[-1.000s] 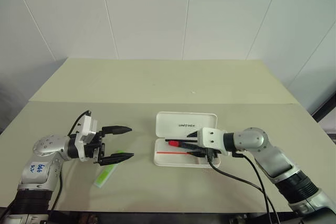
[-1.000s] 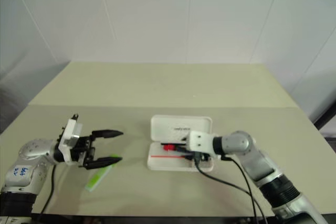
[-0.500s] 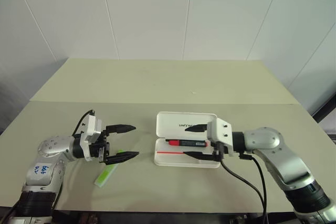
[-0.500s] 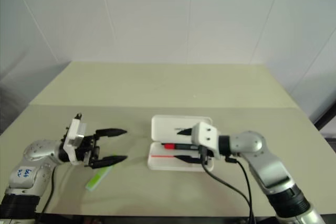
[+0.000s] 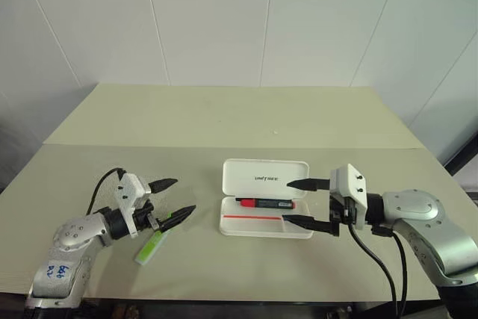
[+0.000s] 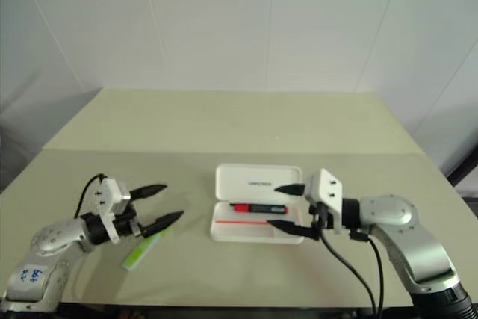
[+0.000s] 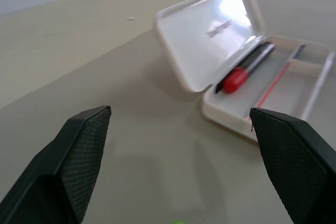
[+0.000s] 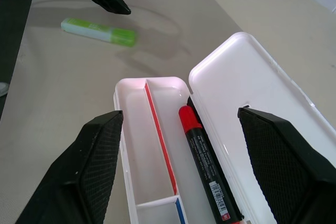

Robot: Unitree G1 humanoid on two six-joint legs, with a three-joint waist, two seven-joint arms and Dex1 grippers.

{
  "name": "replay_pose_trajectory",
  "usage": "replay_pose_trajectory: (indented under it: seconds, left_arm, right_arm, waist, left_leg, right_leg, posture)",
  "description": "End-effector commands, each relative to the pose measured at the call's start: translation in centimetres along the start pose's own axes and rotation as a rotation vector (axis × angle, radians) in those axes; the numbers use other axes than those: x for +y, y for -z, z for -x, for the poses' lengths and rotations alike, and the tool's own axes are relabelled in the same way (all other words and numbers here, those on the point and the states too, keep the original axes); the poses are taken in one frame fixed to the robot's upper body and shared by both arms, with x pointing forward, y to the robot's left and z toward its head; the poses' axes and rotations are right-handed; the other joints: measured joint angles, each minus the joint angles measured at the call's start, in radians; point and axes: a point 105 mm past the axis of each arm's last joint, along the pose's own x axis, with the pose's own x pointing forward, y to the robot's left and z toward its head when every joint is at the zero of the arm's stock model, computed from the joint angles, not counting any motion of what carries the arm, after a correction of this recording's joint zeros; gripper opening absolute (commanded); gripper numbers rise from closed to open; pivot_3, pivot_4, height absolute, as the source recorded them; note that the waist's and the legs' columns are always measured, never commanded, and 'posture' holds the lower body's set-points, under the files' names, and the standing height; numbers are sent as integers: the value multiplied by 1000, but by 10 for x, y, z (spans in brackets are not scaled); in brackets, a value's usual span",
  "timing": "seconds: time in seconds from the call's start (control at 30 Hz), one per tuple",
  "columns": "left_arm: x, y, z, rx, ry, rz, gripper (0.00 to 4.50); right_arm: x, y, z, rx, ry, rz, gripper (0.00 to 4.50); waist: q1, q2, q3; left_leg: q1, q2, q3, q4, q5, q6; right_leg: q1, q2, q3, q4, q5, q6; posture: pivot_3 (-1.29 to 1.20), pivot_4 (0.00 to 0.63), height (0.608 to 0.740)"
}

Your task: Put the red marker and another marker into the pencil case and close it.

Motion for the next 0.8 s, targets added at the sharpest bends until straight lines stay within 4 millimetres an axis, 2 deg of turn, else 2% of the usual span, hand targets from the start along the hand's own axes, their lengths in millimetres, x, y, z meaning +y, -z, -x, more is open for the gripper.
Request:
replay_pose_trajectory:
  seconds: [0.03, 0.13, 0.3, 0.5, 0.8]
  left_arm:
    - [6, -2, 7, 41, -102, -8, 4500]
    - [6, 12, 13, 145, -127, 16, 4500]
    - [-1, 20, 22, 232, -111, 72, 4500]
    - [-9, 19, 37, 302, -144, 129, 4500]
    - [-22, 42, 49, 458, -208, 233, 4500]
  right_arm:
    - [-3, -6, 4, -19, 5, 21, 4457]
    - [-4, -5, 3, -21, 4, 19, 4457]
    - [-4, -3, 5, -15, 11, 16, 4457]
    - [-3, -1, 9, -7, 22, 9, 4457]
    - [-4, 0, 7, -5, 7, 6, 4457]
  waist:
    - [1, 0, 0]
    - [1, 0, 0]
    - [0, 0, 0]
    - [0, 0, 0]
    - [-1, 0, 0]
  left_leg:
    - [0, 0, 0, 0, 0, 0]
    - [0, 0, 0, 0, 0, 0]
    - [0, 0, 0, 0, 0, 0]
    - [0, 0, 0, -1, 0, 0]
    - [0, 0, 0, 0, 0, 0]
  right_leg:
    - [0, 0, 0, 0, 0, 0]
    - [0, 0, 0, 0, 0, 0]
    - [0, 0, 0, -1, 0, 0]
    - [0, 0, 0, -1, 0, 0]
    - [1, 0, 0, -1, 0, -1]
  posture:
    - [0, 150, 740]
    - [0, 150, 740]
    - [0, 150, 740]
    - [0, 150, 740]
    - [0, 150, 740]
